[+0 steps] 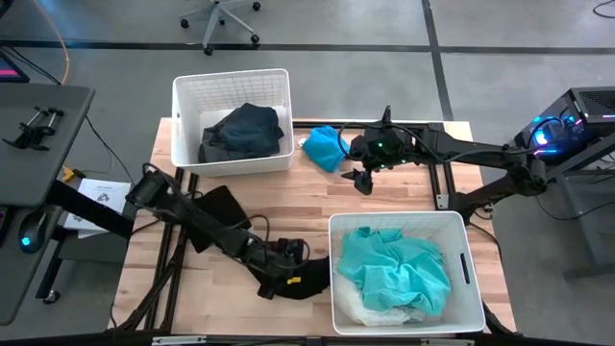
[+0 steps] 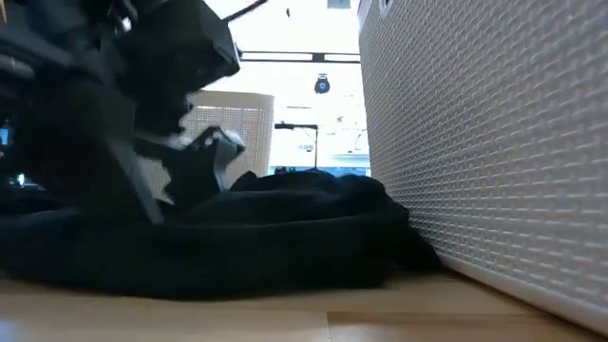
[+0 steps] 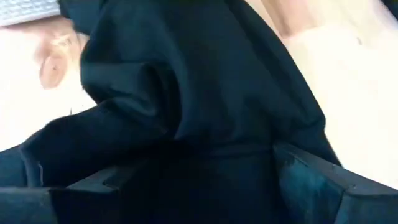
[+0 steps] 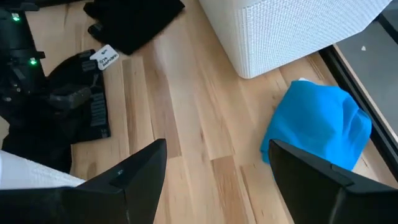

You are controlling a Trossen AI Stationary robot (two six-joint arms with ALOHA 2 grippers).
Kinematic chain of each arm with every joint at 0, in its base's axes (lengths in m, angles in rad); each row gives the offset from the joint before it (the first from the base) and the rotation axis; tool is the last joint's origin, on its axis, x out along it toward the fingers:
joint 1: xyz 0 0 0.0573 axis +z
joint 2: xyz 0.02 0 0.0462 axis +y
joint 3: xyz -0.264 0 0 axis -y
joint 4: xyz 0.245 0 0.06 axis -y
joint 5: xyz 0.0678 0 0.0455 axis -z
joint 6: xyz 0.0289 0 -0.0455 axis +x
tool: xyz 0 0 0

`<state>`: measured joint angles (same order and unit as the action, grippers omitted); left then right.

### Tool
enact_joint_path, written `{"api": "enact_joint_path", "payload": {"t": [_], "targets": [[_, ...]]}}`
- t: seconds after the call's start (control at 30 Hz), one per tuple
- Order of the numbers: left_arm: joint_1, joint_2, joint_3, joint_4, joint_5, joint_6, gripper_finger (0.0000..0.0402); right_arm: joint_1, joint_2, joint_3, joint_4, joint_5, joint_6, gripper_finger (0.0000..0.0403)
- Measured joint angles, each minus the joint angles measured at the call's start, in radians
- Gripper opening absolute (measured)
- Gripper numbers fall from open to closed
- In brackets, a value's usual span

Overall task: Sort clothes
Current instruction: Put the black boxer short into the top white bin

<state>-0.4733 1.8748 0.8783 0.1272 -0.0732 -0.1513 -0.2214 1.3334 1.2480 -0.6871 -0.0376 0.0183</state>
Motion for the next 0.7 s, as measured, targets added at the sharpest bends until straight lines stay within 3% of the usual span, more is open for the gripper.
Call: {"api": "enact_joint_path", "payload": {"t": [0.1, 0.23, 0.37, 0.5, 0.7], "targets": [[-0.003, 0.04, 0.005, -0.019, -0.015, -0.048, 0.0267, 0.0, 0.0, 0.0, -0.007, 0.0, 0.0, 0.027], [-0.029, 0.047, 0.008, -0.065, -0.089, -0.065, 0.0217, 0.0, 0.0, 0.0, -0.006, 0.0, -0.001, 0.027], [-0.037, 0.032, 0.006, -0.088, -0.08, -0.175, 0.0127, 0.0, 0.0, 0.0, -0.005, 0.0, -0.003, 0.027], [-0.03, 0.008, 0.0, -0.102, -0.033, -0.423, 0.0027, 0.0, 0.0, 0.0, 0.012, 0.002, -0.012, 0.027], [-0.033, -0.086, -0.009, -0.171, -0.021, -0.689, 0.0023, -0.001, 0.0, 0.0, 0.086, 0.003, -0.038, 0.027]]}}
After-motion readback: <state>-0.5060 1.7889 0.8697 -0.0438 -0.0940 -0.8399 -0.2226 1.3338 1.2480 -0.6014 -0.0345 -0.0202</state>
